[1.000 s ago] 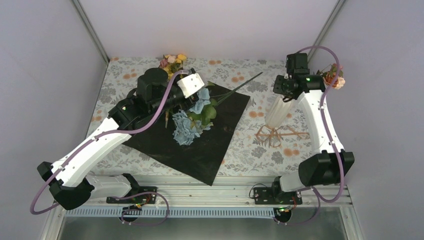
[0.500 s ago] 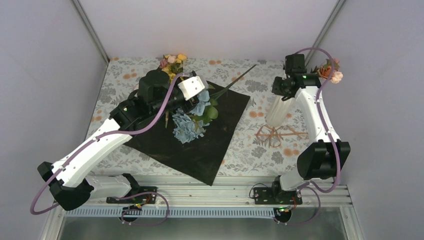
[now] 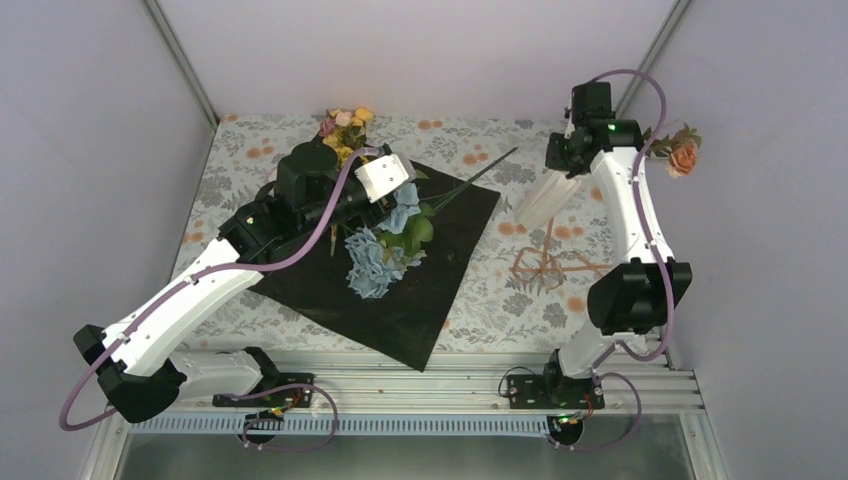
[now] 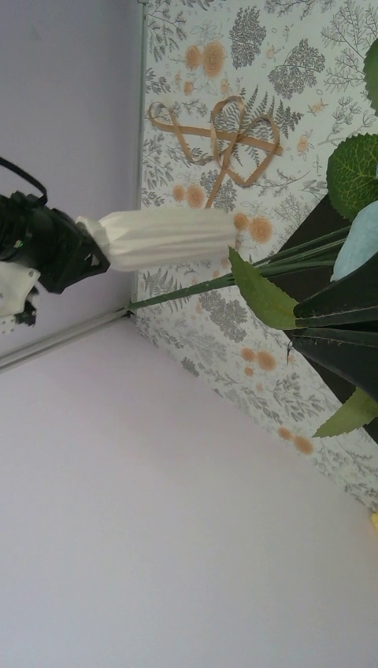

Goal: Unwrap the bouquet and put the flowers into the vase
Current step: Move the vase to the center of the board, then insert the fake flower into the vase.

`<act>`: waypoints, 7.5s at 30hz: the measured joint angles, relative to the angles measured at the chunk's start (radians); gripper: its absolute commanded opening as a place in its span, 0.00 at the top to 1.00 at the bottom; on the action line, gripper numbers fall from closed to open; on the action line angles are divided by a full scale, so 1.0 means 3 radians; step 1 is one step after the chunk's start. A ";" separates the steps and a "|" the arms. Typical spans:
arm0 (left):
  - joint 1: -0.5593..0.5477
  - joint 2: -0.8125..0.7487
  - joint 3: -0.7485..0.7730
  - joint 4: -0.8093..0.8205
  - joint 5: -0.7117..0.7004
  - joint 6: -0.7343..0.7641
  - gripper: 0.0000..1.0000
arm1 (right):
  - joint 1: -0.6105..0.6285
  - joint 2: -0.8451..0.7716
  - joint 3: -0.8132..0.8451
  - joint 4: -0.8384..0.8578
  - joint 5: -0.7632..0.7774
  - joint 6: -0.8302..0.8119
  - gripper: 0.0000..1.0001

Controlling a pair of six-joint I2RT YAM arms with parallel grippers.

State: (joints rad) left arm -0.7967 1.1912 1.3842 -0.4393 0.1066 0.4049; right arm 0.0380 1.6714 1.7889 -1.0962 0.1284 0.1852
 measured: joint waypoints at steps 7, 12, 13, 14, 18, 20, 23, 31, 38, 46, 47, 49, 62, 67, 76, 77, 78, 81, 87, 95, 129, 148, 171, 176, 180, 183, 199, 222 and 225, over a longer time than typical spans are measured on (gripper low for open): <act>0.0000 -0.0001 -0.0006 0.0001 -0.0019 0.0011 0.98 | 0.0009 0.0381 0.0791 -0.0055 0.0006 -0.0079 0.96; 0.0000 -0.0001 -0.0028 0.0008 -0.0031 0.0017 0.98 | 0.0014 0.0619 0.0980 0.0132 0.0005 -0.0258 0.96; 0.0000 -0.0001 -0.0028 0.0006 -0.0032 0.0019 0.98 | 0.0019 0.0664 0.0987 0.0161 0.0003 -0.0292 0.96; 0.0000 -0.0001 -0.0028 0.0008 -0.0031 0.0020 0.98 | 0.0023 0.0720 0.1005 0.0175 -0.0001 -0.0333 0.96; 0.0000 0.0000 -0.0028 0.0008 -0.0029 0.0022 0.98 | 0.0029 0.0938 0.1106 0.0205 -0.0006 -0.0464 0.96; 0.0000 0.0000 -0.0028 0.0008 -0.0029 0.0022 0.98 | 0.0036 0.1013 0.1128 0.0230 -0.0003 -0.0526 0.96; 0.0000 0.0000 -0.0028 0.0008 -0.0029 0.0022 0.98 | 0.0061 0.1067 0.1134 0.0252 0.0024 -0.0601 0.96; 0.0000 0.0000 -0.0028 -0.0004 0.0022 0.0036 0.98 | 0.0247 0.1222 0.1202 0.0312 0.0172 -0.0679 0.95; 0.0001 0.0000 -0.0028 -0.0015 0.0121 0.0046 0.98 | 0.0365 0.1259 0.1218 0.0322 0.0209 -0.0708 0.94; 0.0010 0.0032 -0.0028 -0.0017 0.0223 0.0045 0.98 | 0.0365 0.1230 0.1144 0.0395 0.0234 -0.0646 0.84; 0.0010 0.0037 -0.0028 -0.0017 0.0228 0.0045 0.98 | 0.0365 0.1223 0.1133 0.0402 0.0234 -0.0632 0.81; 0.0010 0.0048 -0.0028 -0.0017 0.0234 0.0045 0.98 | 0.0365 0.1217 0.1110 0.0459 0.0210 -0.0575 0.77; 0.0010 0.0163 -0.0014 -0.0047 0.0234 0.0029 0.98 | 0.0367 0.1027 0.1106 0.0622 -0.0221 -0.0507 0.55; 0.0013 0.0192 0.0080 -0.0107 0.0237 0.0006 0.98 | 0.0369 0.0825 0.1133 0.0622 -0.0434 -0.0511 0.52; 0.0013 0.0221 0.0206 -0.0184 0.0308 -0.0083 0.98 | 0.0509 0.0203 0.0727 0.0776 -0.0926 -0.0924 0.41; 0.0013 0.0224 0.0215 -0.0191 0.0322 -0.0106 0.98 | 0.0570 0.0034 0.0490 0.0866 -0.1016 -0.1088 0.39; 0.0014 0.0225 0.0221 -0.0193 0.0340 -0.0139 0.98 | 0.0646 -0.0132 0.0275 0.0921 -0.1086 -0.1256 0.39; 0.0017 0.0234 0.0239 -0.0229 0.0355 -0.0257 0.98 | 0.0935 -0.0596 -0.0290 0.1134 -0.1282 -0.1803 0.39; 0.0064 0.0282 0.0327 -0.0367 0.0355 -0.0484 0.98 | 0.1446 -0.1429 -0.1198 0.1556 -0.1668 -0.3042 0.31; 0.0202 0.0370 0.0730 -0.0640 0.0482 -0.0783 0.98 | 0.1737 -0.2022 -0.2068 0.2126 -0.1826 -0.4115 0.21; 0.0257 0.0435 0.1353 -0.0993 0.1191 -0.1314 0.98 | 0.2214 -0.2468 -0.3288 0.4105 -0.0977 -0.5564 0.10; 0.0257 0.0430 0.1369 -0.0985 0.1553 -0.1476 0.98 | 0.2234 -0.2181 -0.3226 0.4161 -0.1087 -0.5704 0.40; 0.0272 0.0430 0.1380 -0.0974 0.1525 -0.1567 0.80 | 0.2242 -0.2012 -0.3068 0.4138 -0.1239 -0.5557 0.96; 0.0272 0.0440 0.1553 -0.0980 0.1324 -0.1555 0.50 | 0.2242 -0.1851 -0.2916 0.3922 -0.1240 -0.5191 0.96; 0.0275 0.0469 0.1878 -0.0992 0.0973 -0.1466 0.22 | 0.2242 -0.1740 -0.2780 0.3885 -0.1217 -0.4821 0.96; 0.0275 0.0462 0.2071 -0.1010 0.0487 -0.1394 0.06 | 0.2225 -0.1665 -0.2684 0.3868 -0.1202 -0.4543 0.96; 0.0278 -0.0519 0.0474 -0.0628 -0.1209 -0.1137 0.00 | 0.1261 -0.0933 -0.1338 0.3691 -0.0996 -0.1987 0.96; 0.0277 -0.0427 -0.1012 -0.0170 -0.1312 -0.0959 0.00 | 0.0341 -0.0125 -0.0694 0.3840 -0.0401 -0.1122 0.96; 0.0277 -0.0427 -0.1012 -0.0144 -0.1312 -0.0950 0.00 | 0.0296 -0.0114 -0.0694 0.3840 -0.0401 -0.1077 0.96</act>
State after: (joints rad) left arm -0.7136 1.0630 1.0805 -0.4824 -0.2871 0.1200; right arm 0.1268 1.6371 1.5806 0.0559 0.0082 -0.1379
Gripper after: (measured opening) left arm 0.998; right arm 0.043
